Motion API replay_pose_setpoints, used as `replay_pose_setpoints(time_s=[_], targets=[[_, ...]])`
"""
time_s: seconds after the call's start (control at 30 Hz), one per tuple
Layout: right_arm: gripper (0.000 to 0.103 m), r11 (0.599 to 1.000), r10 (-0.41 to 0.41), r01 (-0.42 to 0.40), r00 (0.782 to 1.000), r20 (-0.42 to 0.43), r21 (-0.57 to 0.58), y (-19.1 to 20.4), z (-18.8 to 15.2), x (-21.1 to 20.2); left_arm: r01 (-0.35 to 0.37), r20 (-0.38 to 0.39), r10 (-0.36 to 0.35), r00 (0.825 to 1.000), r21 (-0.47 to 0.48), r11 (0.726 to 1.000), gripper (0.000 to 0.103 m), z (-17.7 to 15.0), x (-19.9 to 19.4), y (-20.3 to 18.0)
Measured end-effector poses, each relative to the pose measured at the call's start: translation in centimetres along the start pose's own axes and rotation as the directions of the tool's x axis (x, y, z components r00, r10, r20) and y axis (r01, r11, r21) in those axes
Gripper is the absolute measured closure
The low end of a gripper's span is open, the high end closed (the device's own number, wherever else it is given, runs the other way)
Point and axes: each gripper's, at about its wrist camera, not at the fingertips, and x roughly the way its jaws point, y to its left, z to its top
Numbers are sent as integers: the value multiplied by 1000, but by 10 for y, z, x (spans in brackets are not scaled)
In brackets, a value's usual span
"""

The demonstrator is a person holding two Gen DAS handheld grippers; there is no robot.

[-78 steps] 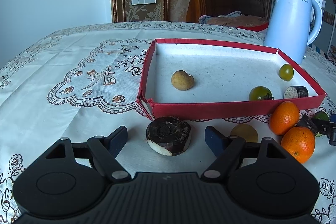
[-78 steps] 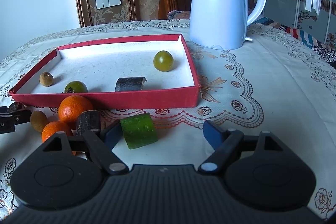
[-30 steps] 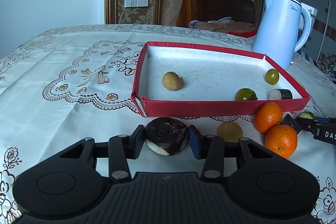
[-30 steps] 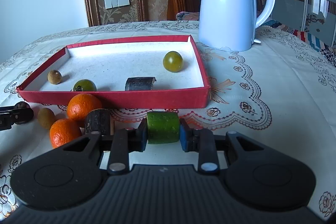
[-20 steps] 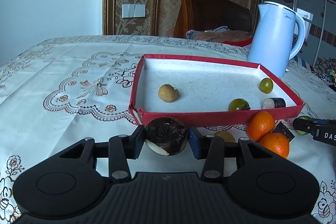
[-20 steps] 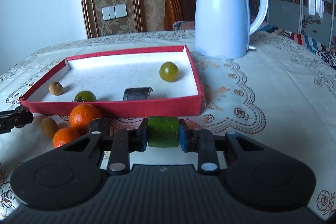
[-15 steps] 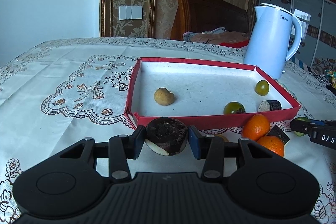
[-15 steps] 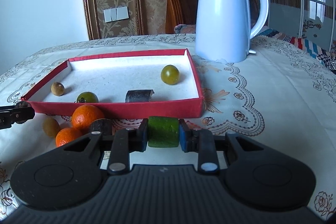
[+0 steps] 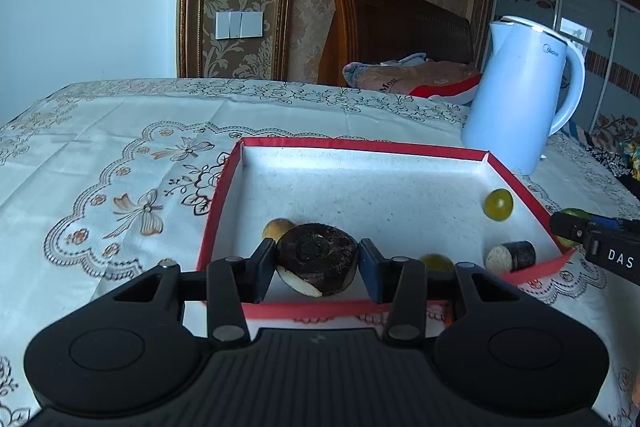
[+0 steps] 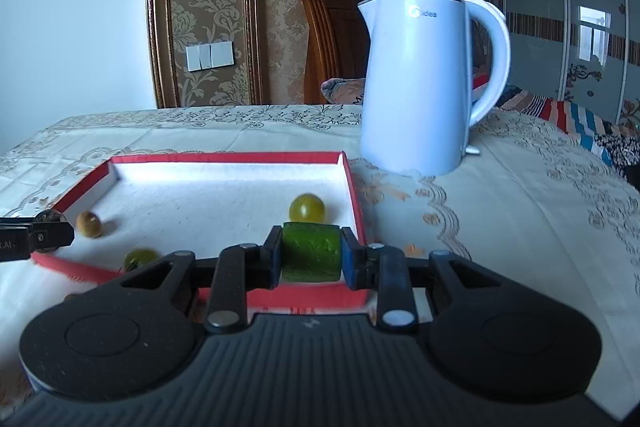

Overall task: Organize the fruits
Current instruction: 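Carry both held pieces into the red tray and open both grippers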

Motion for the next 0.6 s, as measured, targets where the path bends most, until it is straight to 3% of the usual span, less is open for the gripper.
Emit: replay_pose_setpoints(time_s=[0.6], targets=[[76,996,59,-65,995,-83,-68,35,34,90,-99,-23,99,995,12,995,59,29,71,-9]])
